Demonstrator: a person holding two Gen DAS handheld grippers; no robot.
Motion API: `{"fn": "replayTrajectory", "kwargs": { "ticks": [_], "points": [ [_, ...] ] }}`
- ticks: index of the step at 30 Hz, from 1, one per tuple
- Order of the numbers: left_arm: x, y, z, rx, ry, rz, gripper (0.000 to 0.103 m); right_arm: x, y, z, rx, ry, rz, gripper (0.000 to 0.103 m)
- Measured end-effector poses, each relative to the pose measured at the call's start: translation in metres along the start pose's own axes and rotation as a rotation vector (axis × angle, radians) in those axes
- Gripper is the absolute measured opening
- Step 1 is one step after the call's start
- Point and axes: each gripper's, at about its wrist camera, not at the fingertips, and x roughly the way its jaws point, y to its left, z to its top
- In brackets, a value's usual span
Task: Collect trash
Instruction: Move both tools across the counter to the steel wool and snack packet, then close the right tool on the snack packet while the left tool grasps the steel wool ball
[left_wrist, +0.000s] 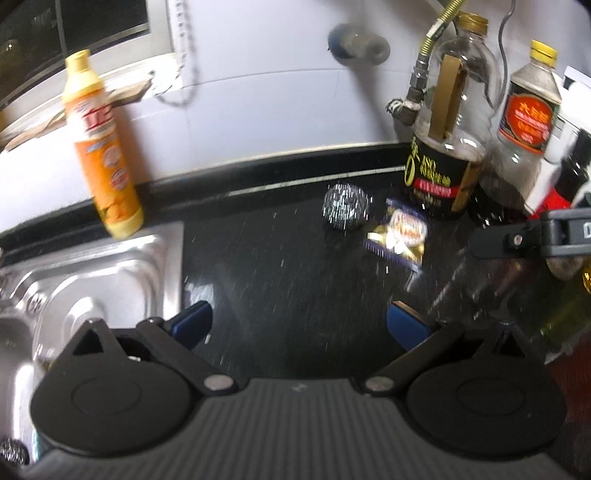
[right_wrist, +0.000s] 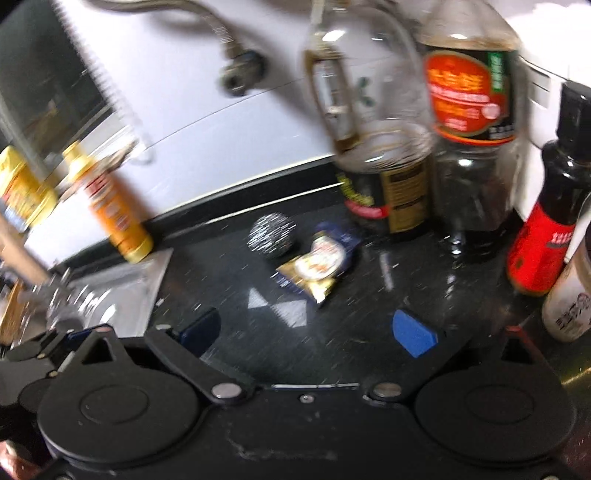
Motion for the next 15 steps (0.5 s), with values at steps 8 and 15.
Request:
{"fn": "replayTrajectory", "kwargs": {
  "ticks": [8,15],
  "points": [
    [0.050,-0.012,0.042,0.017,-0.033,-0.009,0.103,0.055,-0.032,0.028,0.109,0.039,-0.026,0.074],
    [0.085,-0.022,0.061,0.056,-0.037,-0.018,0.102,0.100,-0.032,0.037,0.158,0.051,-0.066,0.066]
  ]
}}
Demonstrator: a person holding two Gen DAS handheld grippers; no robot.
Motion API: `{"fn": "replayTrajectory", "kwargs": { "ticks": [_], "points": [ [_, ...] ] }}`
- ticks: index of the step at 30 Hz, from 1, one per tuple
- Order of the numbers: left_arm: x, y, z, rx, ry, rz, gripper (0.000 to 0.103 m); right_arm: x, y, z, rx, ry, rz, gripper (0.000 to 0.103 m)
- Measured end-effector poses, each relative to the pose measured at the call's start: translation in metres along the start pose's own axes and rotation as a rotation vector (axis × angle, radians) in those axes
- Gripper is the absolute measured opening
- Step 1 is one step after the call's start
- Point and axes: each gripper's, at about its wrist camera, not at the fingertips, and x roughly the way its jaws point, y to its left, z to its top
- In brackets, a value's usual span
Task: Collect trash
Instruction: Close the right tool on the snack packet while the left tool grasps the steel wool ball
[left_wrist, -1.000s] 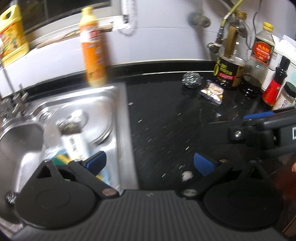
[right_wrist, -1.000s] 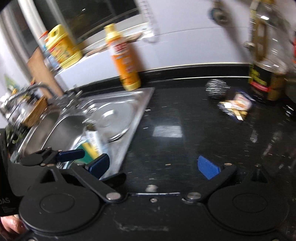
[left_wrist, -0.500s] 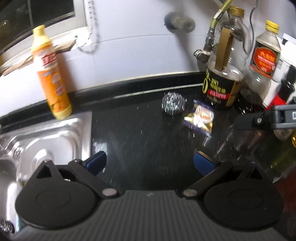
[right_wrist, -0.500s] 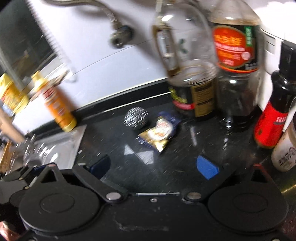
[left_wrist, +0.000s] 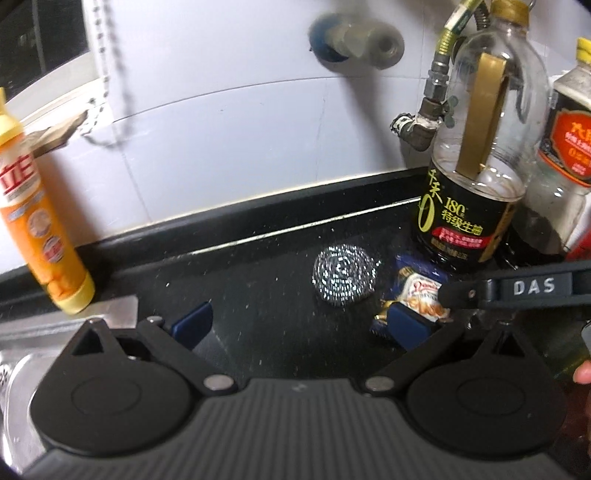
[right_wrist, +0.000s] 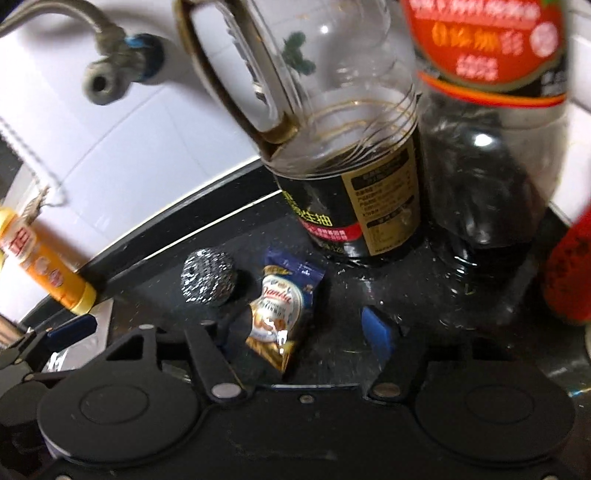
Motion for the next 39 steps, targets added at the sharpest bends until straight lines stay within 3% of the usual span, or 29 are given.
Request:
{"fn": "replayTrajectory", "kwargs": {
  "ticks": [6,8,9,10,12,21,23,25,39],
  "points": [
    [0.022,-0.003,0.011,0.031,-0.004,-0.025,0.099,0.026,0.007,0.005,-0.003,-0.008,-0.010,0.059],
    [0.029,-0.002,0.015,0.029,0.001,-0.036,0.098,0.031,0.010,0.006,-0.025,-0.013,-0.019,0.050],
    [0.032,-0.001,0.016,0.027,0.001,-0.043,0.098,0.033,0.011,0.007,-0.036,-0.009,-0.013,0.038],
    [0.035,-0.001,0.017,0.029,-0.001,-0.049,0.097,0.035,0.012,0.007,-0.043,-0.005,-0.005,0.032],
    [0.040,-0.003,0.020,0.039,0.001,-0.063,0.095,0.037,0.012,0.008,-0.051,0.008,0.003,0.031],
    [0.058,-0.017,0.032,0.033,0.012,-0.086,0.083,0.020,-0.013,-0.003,-0.076,0.007,-0.001,0.030],
    [0.061,-0.022,0.033,0.029,0.020,-0.097,0.073,0.020,-0.014,-0.004,-0.087,0.013,0.002,0.030],
    [0.062,-0.027,0.033,0.035,0.031,-0.098,0.052,0.018,-0.014,-0.007,-0.103,0.016,0.006,0.030],
    [0.048,-0.002,0.010,-0.024,0.050,-0.061,0.048,0.028,0.003,-0.020,-0.130,0.048,0.064,0.037]
  ]
}}
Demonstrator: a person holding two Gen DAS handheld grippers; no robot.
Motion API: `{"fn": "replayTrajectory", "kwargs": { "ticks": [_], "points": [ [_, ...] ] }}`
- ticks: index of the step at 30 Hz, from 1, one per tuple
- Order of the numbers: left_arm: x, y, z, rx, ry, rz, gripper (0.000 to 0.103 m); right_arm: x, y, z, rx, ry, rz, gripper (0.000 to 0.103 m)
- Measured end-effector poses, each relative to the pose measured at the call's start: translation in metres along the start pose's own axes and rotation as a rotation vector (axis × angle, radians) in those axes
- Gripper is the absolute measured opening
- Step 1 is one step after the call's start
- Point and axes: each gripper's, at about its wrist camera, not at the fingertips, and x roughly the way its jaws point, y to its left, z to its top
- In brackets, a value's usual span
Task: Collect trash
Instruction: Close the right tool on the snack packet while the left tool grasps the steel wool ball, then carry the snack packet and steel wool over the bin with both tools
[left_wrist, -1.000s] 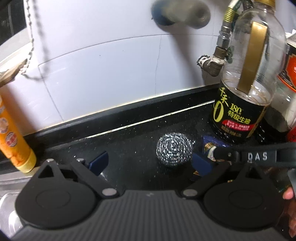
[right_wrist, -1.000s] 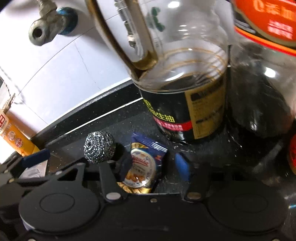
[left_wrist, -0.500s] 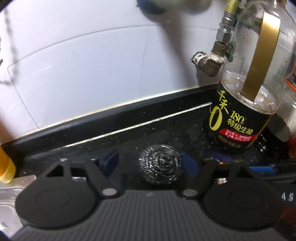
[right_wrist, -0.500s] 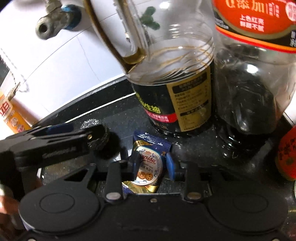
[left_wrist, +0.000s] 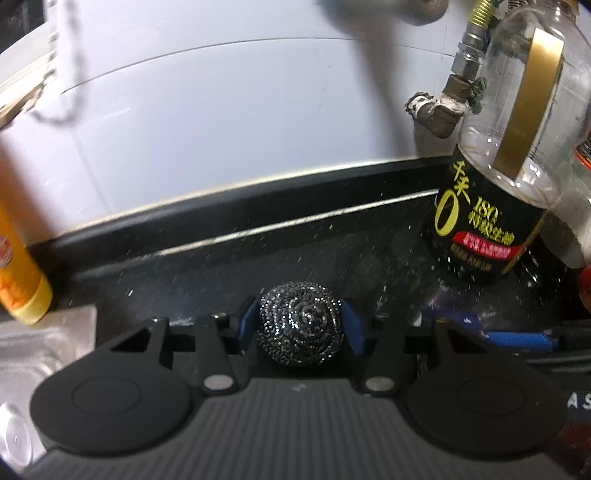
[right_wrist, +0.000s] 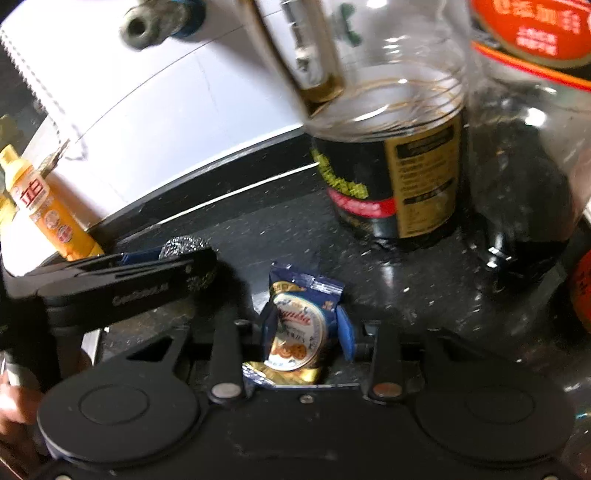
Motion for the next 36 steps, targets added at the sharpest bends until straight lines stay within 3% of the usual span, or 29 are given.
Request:
{"fn": "replayTrajectory", "kwargs": {
  "ticks": [6,17,26,36],
  "points": [
    [-0.015,0.011,-0.017,-0.004,0.000,0.022,0.049,0.000,0.024,-0.009,-0.084,-0.006,-0.017,0.033],
    [-0.064,0.034,-0.042,-0.054,-0.023,0.035,0.047,-0.027,0.050,-0.025,-0.088,-0.023,0.038,0.027],
    [-0.146,0.057,-0.067,-0.051,-0.088,0.035,0.048,-0.070,0.087,-0.050,-0.078,-0.047,0.131,0.027],
    [-0.232,0.114,-0.125,-0.062,-0.122,0.098,0.048,-0.098,0.166,-0.086,-0.131,-0.016,0.252,0.027]
  ]
}}
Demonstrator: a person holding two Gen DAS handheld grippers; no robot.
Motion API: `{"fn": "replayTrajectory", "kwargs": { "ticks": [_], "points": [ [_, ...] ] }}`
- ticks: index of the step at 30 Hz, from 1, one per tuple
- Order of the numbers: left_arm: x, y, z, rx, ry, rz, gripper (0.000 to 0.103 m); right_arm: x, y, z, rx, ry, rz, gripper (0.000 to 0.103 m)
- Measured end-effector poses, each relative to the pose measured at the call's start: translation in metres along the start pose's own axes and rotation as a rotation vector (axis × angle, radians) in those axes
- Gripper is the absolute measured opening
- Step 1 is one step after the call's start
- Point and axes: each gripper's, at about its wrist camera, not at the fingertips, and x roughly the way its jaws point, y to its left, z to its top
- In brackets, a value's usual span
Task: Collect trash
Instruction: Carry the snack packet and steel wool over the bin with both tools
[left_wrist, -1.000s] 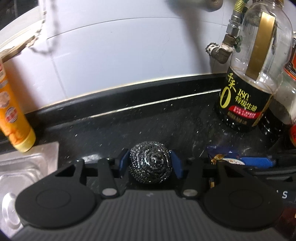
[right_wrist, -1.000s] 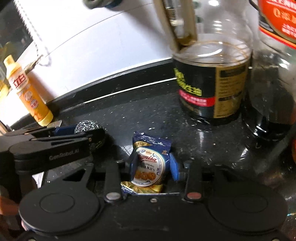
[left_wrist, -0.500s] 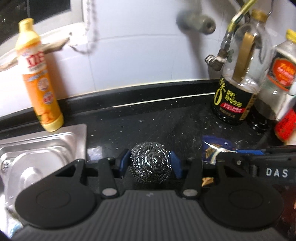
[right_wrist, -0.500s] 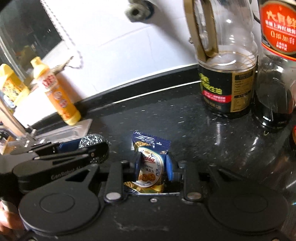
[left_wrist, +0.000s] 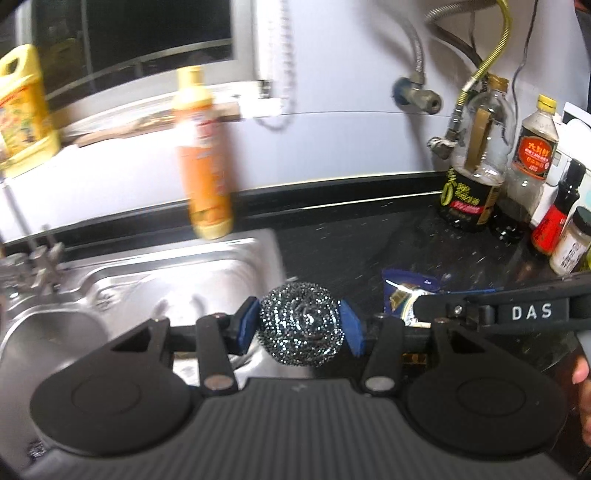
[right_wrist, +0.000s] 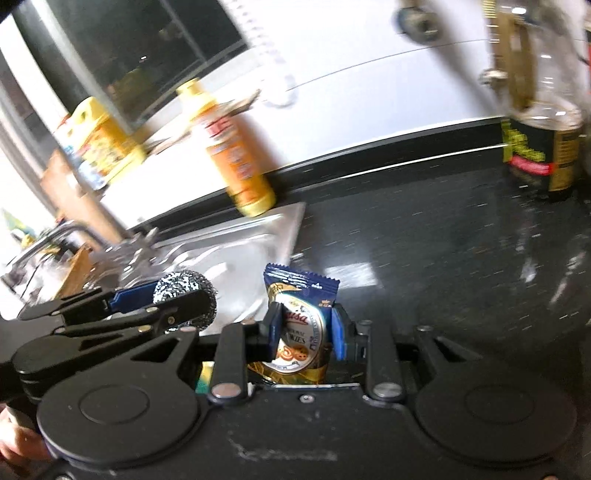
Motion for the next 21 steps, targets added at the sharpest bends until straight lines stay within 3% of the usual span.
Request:
{"fn": "replayTrajectory", "kwargs": {
  "ticks": [9,21],
  "points": [
    [-0.037,0.068,-0.051,-0.045,0.046,0.066,0.048,0.014,0.078,-0.028,-0.075,0.059,0.091,0.027],
    [-0.045,0.101,-0.117,-0.053,0.157,0.078,0.048,0.051,0.159,-0.062,-0.231,0.168,0.085,0.027]
  ]
}}
